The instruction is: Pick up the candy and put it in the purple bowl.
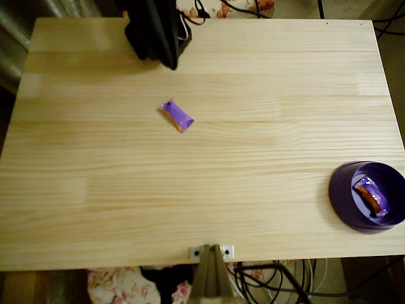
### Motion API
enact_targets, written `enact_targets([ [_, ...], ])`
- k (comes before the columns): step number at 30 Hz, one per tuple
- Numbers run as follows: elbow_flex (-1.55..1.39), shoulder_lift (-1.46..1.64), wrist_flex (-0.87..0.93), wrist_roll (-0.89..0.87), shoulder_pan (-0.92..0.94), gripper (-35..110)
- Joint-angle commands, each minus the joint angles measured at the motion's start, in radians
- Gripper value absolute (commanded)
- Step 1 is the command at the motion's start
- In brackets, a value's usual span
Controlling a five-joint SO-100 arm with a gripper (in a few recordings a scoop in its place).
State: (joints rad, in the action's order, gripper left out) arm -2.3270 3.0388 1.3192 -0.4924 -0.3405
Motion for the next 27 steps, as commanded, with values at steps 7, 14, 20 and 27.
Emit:
enact_targets([
  [7, 0.123, -0.183, 0.086, -0.023, 0.003, 1],
  [14, 0.123, -0.273, 0.15, -0.051, 0.018, 1],
  [20, 0.084, -0.282, 0.164, -0.123, 0.023, 1],
  [27, -0.023, -0.262, 0.187, -0.189, 0.011, 7],
])
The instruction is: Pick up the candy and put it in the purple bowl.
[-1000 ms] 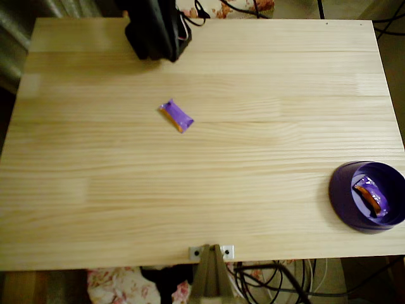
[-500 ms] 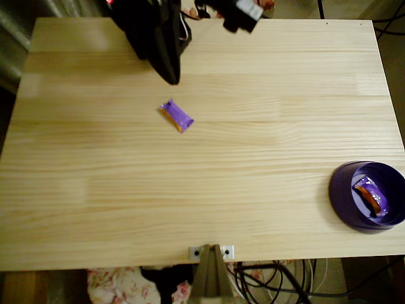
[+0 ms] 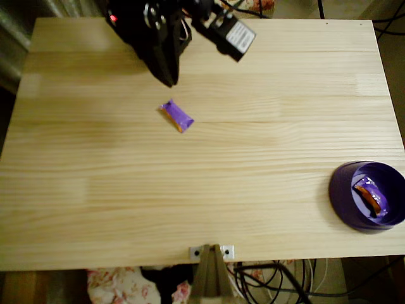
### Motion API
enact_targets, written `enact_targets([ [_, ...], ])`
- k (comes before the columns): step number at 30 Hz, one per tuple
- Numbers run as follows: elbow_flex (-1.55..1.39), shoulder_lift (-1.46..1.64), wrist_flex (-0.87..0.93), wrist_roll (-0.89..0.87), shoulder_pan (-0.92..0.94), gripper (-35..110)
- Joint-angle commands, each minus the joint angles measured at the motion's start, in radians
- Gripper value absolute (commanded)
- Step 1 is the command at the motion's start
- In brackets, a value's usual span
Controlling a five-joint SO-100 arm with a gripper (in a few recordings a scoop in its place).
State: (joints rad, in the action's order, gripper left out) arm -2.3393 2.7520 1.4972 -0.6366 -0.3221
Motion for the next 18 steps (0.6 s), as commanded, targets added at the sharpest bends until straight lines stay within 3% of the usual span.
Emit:
enact_targets([
  [1, -0.028, 0.025, 0.009, -0.06, -0.008, 7],
  [18, -0.166, -0.086, -0.051, -0.219, -0.049, 22],
])
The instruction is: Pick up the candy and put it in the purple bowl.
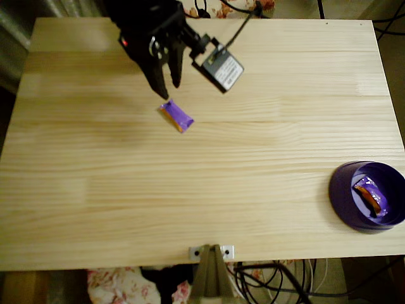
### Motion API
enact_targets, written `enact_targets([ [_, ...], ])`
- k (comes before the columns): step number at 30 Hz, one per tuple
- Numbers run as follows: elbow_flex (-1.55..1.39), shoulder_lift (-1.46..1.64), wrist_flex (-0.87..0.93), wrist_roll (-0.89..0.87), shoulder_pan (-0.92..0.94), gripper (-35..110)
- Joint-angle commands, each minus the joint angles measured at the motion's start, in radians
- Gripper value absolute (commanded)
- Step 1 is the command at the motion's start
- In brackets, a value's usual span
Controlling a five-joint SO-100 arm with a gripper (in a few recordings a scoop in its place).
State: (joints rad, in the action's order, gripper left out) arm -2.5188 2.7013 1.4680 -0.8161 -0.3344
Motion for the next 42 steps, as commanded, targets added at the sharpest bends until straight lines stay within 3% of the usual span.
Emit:
enact_targets([
  [1, 0.006, -0.048, -0.031, -0.051, -0.044, 22],
  [11, -0.087, -0.02, -0.138, -0.137, -0.092, 44],
  [42, 0.049, -0.517, -0.287, -0.167, -0.034, 45],
])
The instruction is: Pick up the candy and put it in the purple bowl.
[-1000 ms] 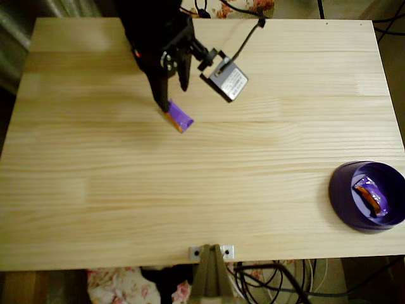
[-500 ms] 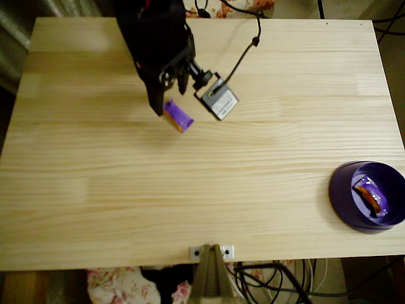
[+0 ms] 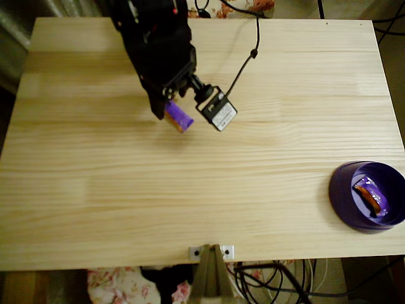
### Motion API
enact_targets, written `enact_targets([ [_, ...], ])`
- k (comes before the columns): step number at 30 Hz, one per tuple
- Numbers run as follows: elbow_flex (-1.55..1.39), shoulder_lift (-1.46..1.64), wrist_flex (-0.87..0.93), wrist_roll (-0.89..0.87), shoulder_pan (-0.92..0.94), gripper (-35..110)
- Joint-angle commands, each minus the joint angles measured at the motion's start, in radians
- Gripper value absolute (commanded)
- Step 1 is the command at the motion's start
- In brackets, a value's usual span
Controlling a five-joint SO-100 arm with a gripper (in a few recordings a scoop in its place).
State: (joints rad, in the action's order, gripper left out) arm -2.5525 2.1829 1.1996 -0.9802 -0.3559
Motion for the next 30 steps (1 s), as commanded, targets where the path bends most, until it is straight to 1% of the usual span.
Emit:
enact_targets([
  [1, 0.083, -0.002, -0.025, -0.005, -0.012, 45],
  [7, 0.084, -0.034, -0.057, -0.011, -0.014, 45],
  [11, 0.089, -0.066, -0.083, -0.009, -0.015, 36],
  [18, 0.101, -0.132, -0.115, -0.009, 0.003, 35],
  [24, 0.101, -0.135, -0.14, 0.02, 0.026, 25],
  [28, 0.098, -0.135, -0.143, 0.028, 0.035, 24],
  [30, 0.095, -0.13, -0.143, 0.032, 0.04, 17],
])
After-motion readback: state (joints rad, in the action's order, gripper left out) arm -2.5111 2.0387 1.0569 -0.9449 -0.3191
